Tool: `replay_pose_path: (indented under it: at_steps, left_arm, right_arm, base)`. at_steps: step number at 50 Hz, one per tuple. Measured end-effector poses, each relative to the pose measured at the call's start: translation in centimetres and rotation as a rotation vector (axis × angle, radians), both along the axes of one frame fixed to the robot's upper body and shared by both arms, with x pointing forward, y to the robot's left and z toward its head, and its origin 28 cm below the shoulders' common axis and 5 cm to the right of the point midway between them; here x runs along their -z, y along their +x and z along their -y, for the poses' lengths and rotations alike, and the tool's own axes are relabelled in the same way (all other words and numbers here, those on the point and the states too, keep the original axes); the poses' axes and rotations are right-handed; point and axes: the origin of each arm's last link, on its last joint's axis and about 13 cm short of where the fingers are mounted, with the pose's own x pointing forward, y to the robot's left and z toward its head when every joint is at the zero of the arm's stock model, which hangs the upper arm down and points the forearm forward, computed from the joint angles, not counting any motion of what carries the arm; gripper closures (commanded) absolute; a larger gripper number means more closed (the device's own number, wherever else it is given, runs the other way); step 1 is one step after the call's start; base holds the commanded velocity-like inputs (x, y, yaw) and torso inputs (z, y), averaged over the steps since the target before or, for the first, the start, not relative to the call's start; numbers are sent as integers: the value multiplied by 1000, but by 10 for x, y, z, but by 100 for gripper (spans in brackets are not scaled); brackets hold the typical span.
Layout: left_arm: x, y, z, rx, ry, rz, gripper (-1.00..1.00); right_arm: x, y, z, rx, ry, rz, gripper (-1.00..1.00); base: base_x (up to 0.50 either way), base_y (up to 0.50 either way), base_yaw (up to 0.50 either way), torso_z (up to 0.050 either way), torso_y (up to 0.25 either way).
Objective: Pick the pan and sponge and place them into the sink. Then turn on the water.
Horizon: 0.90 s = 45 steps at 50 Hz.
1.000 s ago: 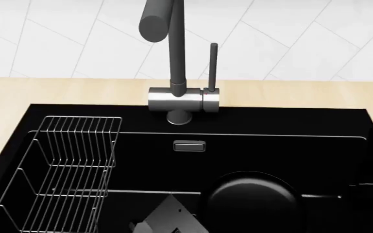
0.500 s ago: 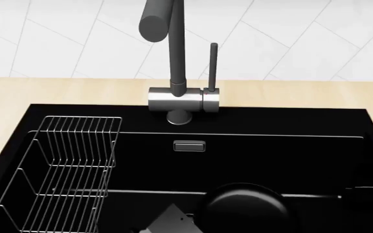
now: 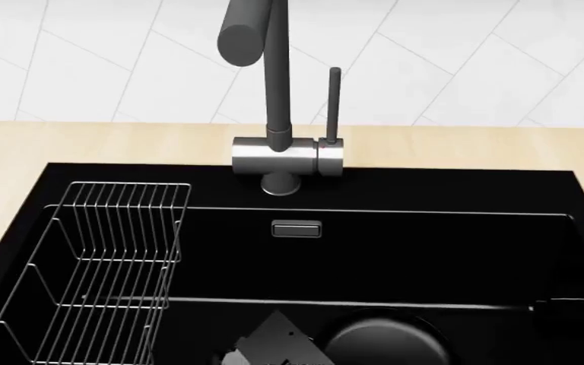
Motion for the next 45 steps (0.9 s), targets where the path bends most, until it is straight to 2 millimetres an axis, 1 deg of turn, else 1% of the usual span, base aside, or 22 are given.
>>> replay_pose_path:
  at_steps: [5, 9, 26, 37, 45]
  left_arm:
    - [-4, -1, 0, 1, -9, 7, -100]
    - [-12, -1, 0, 0, -23, 20, -100]
    - [-58, -3, -7, -10, -119, 89, -100]
    - [-82, -1, -16, -33, -170, 134, -100]
    - [-94, 0, -29, -55, -208, 165, -100]
  right_arm:
    - [1, 0, 0, -2, 1, -2, -100]
    - [1, 1, -1, -3, 2, -2, -100]
    - [4, 4, -3, -14, 10, -4, -100]
    - [5, 7, -5, -20, 14, 3, -100]
    - [5, 10, -6, -26, 14, 11, -100]
  base:
    - [0, 0, 0, 0, 0]
    - [0, 0, 0, 0, 0]
    - [0, 0, 0, 0, 0]
    - [0, 0, 0, 0, 0]
    - [0, 0, 0, 0, 0]
